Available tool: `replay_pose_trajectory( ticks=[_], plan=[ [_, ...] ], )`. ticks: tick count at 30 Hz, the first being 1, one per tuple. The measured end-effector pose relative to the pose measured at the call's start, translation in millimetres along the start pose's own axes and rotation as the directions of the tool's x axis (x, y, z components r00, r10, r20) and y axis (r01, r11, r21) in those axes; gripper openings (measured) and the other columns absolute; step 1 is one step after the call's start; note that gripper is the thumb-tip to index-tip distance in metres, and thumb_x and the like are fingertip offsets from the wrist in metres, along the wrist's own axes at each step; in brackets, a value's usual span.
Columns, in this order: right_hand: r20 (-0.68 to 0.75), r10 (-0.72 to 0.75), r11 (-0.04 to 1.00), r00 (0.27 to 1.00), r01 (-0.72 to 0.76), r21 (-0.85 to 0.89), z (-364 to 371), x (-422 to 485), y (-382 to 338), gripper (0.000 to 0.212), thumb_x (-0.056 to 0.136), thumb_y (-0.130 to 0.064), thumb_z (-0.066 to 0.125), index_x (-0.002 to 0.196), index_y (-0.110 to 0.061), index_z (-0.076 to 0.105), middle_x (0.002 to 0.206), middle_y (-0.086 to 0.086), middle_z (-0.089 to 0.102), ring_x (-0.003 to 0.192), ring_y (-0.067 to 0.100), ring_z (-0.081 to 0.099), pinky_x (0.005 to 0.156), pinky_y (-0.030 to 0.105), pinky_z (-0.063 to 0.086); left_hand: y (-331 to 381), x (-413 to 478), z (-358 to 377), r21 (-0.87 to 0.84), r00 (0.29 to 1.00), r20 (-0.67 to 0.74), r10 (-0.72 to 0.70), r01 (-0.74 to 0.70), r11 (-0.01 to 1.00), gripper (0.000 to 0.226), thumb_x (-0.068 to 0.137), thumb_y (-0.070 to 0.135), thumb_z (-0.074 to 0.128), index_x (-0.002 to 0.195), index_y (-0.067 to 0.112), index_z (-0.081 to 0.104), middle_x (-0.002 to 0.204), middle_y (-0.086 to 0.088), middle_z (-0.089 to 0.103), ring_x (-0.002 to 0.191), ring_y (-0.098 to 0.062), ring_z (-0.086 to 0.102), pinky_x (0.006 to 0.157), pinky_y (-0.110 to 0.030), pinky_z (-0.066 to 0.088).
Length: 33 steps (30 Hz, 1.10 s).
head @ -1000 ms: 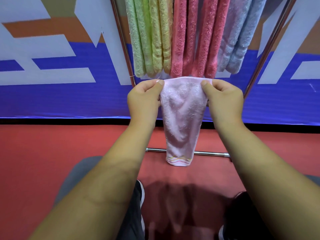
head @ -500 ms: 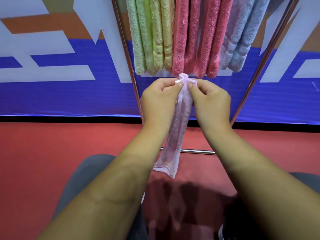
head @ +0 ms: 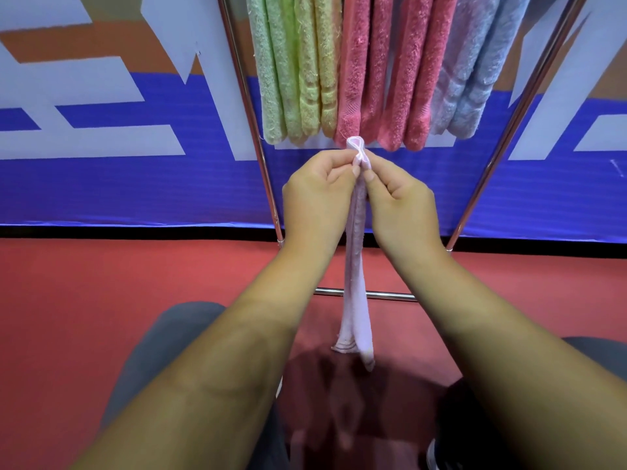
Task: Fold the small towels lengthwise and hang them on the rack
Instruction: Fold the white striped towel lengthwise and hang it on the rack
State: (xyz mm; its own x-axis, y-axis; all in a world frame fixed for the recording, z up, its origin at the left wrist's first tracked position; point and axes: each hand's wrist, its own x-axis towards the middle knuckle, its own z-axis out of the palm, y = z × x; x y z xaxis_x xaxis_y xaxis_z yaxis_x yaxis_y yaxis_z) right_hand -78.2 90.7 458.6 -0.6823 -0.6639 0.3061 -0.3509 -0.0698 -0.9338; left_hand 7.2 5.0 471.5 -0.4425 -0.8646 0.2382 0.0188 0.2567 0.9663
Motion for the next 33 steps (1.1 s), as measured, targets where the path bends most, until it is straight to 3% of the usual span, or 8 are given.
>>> replay_pose_trajectory(
  ticks=[3,8,13,17,23,27,30,33],
  plan=[
    [0.005,0.011,1.0,1.0,-0.011,-0.008,-1,-2,1,0.037,0.113,-0.025,0.055,0.145,-0.036,0.069,0.121,-0.023,0.078,0.117,-0.01,0.069,0.104,0.023,0.056,-1,-1,-1,0.036,1.0,0.012,0.016,-0.016,0.999,0.019,0.096,0.018,0.072,0.111,0.026,0.082,0.095,0.011,0.083,0.099,-0.007,0.078,0.095,-0.043,0.062],
    [-0.051,0.031,0.999,0.998,-0.031,-0.014,0,-2,-1,0.031,0.112,-0.031,0.054,0.135,-0.036,0.075,0.111,-0.019,0.081,0.108,-0.005,0.073,0.099,0.032,0.06,6,-6,0,0.129,0.998,-0.04,0.052,-0.047,0.991,0.017,0.096,0.023,0.072,0.108,0.029,0.083,0.087,0.018,0.08,0.089,0.0,0.076,0.083,-0.034,0.062],
    [-0.102,0.103,0.992,0.989,-0.095,0.082,4,-1,-7,0.028,0.111,-0.037,0.056,0.127,-0.035,0.079,0.11,-0.019,0.081,0.108,-0.004,0.074,0.1,0.03,0.059,7,-6,2,0.051,0.998,-0.06,-0.019,0.022,0.998,0.012,0.096,0.027,0.076,0.105,0.026,0.083,0.086,0.014,0.081,0.088,-0.008,0.078,0.086,-0.043,0.064],
    [-0.105,0.097,0.994,0.99,-0.092,0.055,7,-2,-5,0.029,0.112,-0.037,0.054,0.129,-0.037,0.078,0.111,-0.02,0.081,0.106,-0.007,0.072,0.09,0.017,0.056,7,-11,5,0.051,0.999,-0.05,-0.003,0.006,0.999,0.013,0.097,0.027,0.075,0.106,0.027,0.084,0.085,0.015,0.081,0.089,-0.005,0.078,0.086,-0.041,0.064],
    [-0.021,0.055,0.998,0.998,-0.056,-0.013,10,0,-3,0.04,0.111,-0.027,0.054,0.144,-0.044,0.068,0.126,-0.03,0.075,0.116,-0.009,0.069,0.102,0.025,0.057,4,-9,3,0.074,0.998,-0.053,0.013,-0.009,0.997,0.014,0.098,0.021,0.074,0.105,0.029,0.083,0.086,0.017,0.081,0.09,-0.003,0.077,0.088,-0.038,0.063],
    [0.011,0.065,0.998,0.998,-0.065,-0.003,5,2,-3,0.048,0.107,-0.018,0.053,0.143,-0.046,0.068,0.112,-0.023,0.08,0.094,-0.003,0.072,0.086,0.019,0.057,1,-7,-2,0.018,1.0,-0.011,-0.021,0.021,1.0,0.018,0.095,0.019,0.073,0.107,0.029,0.082,0.092,0.012,0.083,0.097,-0.008,0.079,0.093,-0.043,0.063],
    [0.022,0.052,0.997,0.998,-0.053,0.052,2,5,-1,0.042,0.106,-0.022,0.06,0.14,-0.044,0.071,0.117,-0.017,0.081,0.11,0.004,0.076,0.1,0.031,0.06,-1,-5,-6,-0.037,0.999,0.029,-0.038,0.039,0.999,0.019,0.095,0.019,0.076,0.113,0.022,0.082,0.098,0.005,0.084,0.1,-0.014,0.08,0.097,-0.046,0.063],
    [0.034,0.038,0.995,0.999,-0.041,0.09,-1,7,2,0.037,0.107,-0.026,0.065,0.14,-0.039,0.072,0.127,-0.02,0.077,0.12,0.0,0.072,0.109,0.035,0.057,1,-5,-11,-0.099,0.996,0.077,-0.04,0.048,0.994,0.022,0.095,0.018,0.078,0.117,0.016,0.08,0.101,0.001,0.084,0.103,-0.016,0.08,0.099,-0.046,0.062]
  ],
)
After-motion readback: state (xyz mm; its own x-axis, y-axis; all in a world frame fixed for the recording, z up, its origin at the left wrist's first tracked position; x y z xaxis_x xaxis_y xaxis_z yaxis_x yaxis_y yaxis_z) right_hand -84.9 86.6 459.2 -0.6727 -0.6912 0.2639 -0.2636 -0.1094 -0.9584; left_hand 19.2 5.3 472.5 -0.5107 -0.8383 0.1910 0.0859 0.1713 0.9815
